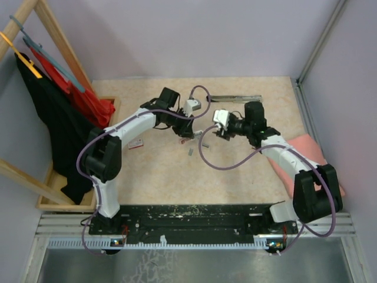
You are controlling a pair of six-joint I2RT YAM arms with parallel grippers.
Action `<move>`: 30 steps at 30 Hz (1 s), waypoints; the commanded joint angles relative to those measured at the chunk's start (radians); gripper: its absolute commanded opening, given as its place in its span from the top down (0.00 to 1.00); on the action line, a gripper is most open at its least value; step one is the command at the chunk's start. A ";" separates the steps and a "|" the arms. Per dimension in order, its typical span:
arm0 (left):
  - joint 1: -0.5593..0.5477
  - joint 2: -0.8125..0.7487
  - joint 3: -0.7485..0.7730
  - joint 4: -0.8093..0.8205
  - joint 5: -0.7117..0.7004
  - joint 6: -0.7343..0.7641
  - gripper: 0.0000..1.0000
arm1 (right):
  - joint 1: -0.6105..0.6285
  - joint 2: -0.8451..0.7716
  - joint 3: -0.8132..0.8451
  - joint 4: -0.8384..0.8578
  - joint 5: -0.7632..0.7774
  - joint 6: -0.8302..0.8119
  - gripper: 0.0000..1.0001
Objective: Unload the staples from the stapler
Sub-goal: Place the stapler at the center of the board.
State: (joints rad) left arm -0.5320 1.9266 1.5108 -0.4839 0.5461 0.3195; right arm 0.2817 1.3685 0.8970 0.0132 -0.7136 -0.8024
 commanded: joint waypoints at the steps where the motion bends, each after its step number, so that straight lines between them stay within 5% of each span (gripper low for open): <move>1: 0.008 0.037 0.059 -0.125 0.201 0.032 0.99 | 0.082 0.003 0.017 -0.119 -0.061 -0.350 0.45; 12: 0.011 0.072 0.084 -0.193 0.352 0.037 0.99 | 0.223 0.028 -0.002 -0.238 0.021 -0.614 0.42; 30: 0.011 0.087 0.081 -0.222 0.420 0.059 0.99 | 0.352 0.094 -0.042 -0.102 0.244 -0.534 0.45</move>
State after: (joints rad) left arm -0.5255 1.9965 1.5696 -0.6903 0.9211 0.3481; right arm 0.6155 1.4597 0.8566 -0.1463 -0.4881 -1.3621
